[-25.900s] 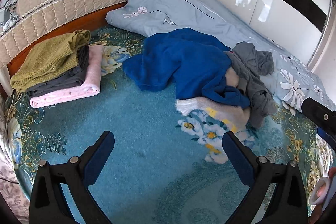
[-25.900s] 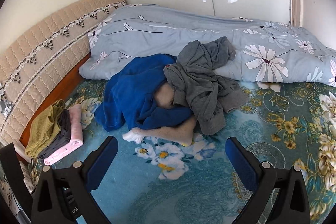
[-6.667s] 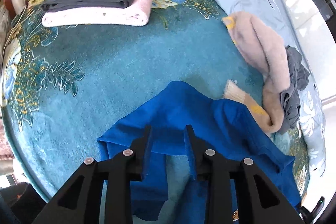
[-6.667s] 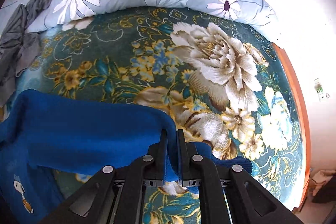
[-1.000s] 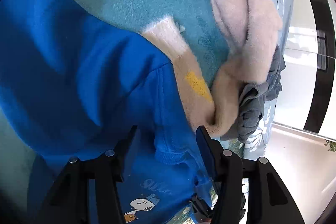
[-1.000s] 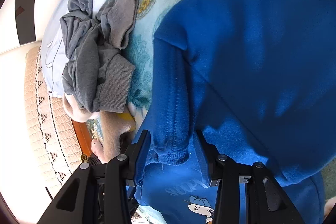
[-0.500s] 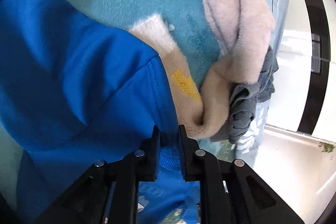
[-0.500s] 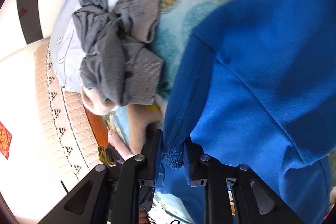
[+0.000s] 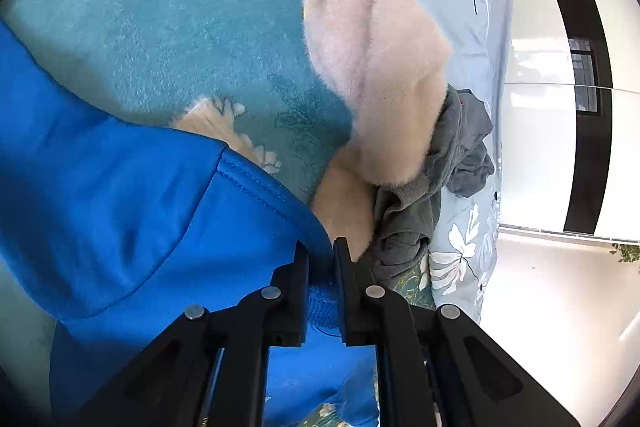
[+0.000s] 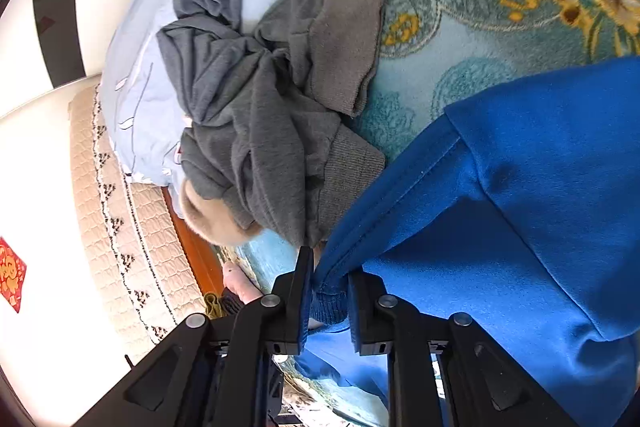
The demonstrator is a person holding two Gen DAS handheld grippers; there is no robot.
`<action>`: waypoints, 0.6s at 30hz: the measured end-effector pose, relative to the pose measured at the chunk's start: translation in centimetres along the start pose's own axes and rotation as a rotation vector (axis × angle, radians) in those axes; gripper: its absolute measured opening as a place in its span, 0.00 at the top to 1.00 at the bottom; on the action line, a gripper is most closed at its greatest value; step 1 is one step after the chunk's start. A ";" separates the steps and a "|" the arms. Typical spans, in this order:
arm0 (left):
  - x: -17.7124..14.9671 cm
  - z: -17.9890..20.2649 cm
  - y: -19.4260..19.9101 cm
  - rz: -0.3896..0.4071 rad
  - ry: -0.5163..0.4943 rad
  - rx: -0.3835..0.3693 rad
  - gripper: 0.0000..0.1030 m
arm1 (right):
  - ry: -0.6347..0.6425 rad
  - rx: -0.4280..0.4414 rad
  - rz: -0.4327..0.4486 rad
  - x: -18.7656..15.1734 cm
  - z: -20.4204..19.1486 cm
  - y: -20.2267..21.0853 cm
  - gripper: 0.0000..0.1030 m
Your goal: Fold clothes
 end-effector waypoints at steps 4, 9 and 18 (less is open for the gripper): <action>0.7 -1.0 -0.8 -0.002 0.077 -0.081 0.63 | -0.013 -0.029 0.008 0.1 0.7 -1.4 0.76; 1.9 -1.0 0.9 0.009 0.096 -0.148 0.61 | -0.040 0.054 0.061 0.4 0.6 -1.8 0.49; 5.0 -1.5 10.8 0.155 -0.035 -0.212 0.61 | 0.236 0.114 0.190 -1.0 -1.8 9.1 0.48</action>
Point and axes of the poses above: each gripper's, at about its wrist camera, not at the fingertips, and y roughly against the way its jaws point, z to its right, x to its top, the point moved 9 cm from there along -y, roughly the way its jaws point, and after that the axes turned 6 degrees about y, right-handed, at the moved point
